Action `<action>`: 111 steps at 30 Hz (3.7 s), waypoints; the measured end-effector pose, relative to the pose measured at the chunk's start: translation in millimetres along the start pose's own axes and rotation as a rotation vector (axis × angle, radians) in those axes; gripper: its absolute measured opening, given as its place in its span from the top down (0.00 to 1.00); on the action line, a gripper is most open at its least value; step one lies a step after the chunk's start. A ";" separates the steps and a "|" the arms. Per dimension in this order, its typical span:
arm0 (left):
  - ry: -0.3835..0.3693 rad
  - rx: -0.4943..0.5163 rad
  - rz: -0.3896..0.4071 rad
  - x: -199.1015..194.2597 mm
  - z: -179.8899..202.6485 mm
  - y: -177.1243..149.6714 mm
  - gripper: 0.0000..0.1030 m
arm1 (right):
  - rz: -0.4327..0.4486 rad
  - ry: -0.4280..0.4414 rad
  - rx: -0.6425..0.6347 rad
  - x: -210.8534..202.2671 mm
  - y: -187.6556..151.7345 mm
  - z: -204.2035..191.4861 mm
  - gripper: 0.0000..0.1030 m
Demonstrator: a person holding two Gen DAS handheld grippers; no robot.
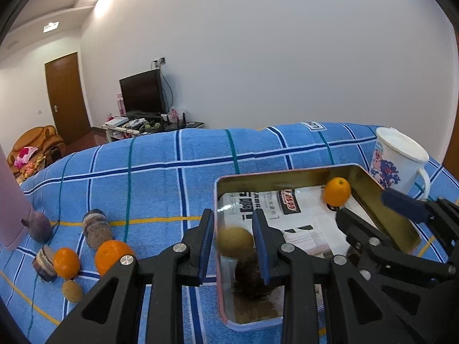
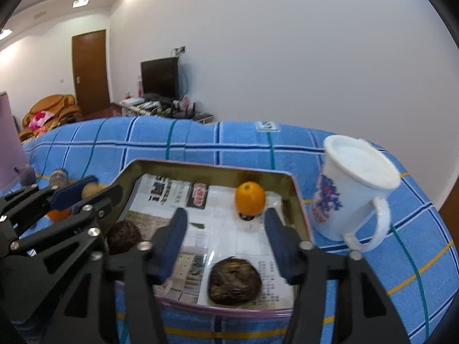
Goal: Organize fruits
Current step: 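Open the right tool to drop the orange while the left tool releases the kiwi into the tin, then move both open tools back toward the remaining fruits on the bedspread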
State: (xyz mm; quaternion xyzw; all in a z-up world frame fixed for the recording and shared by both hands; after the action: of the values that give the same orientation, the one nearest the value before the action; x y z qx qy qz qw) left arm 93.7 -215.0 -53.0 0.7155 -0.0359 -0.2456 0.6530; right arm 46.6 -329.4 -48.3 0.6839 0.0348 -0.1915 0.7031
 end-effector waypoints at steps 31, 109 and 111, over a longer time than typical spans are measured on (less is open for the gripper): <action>0.098 -0.043 0.045 -19.9 -30.7 1.2 0.30 | 0.213 -0.019 0.219 -32.0 33.9 36.3 0.02; 0.363 -0.114 -0.045 -68.8 -276.8 -40.8 0.30 | 0.069 0.084 0.078 -39.3 8.3 -161.8 0.02; 0.423 -0.130 -0.074 -67.3 -297.0 -45.0 0.30 | 0.052 0.097 0.059 -34.5 7.2 -173.5 0.05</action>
State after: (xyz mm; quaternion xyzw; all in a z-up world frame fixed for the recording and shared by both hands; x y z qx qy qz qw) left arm 140.8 88.9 -67.4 0.7084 0.1443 -0.1155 0.6812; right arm 53.9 -152.6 -41.5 0.7136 0.0455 -0.1406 0.6848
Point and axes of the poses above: each gripper's, at about its wrist camera, not at the fingertips, and x roughly the way its jaws point, z to its right, y to its top, the point moved 8 cm from there along x, roughly the way its jaws point, and after that the axes turned 15 degrees about z, right-handed, at the moved point
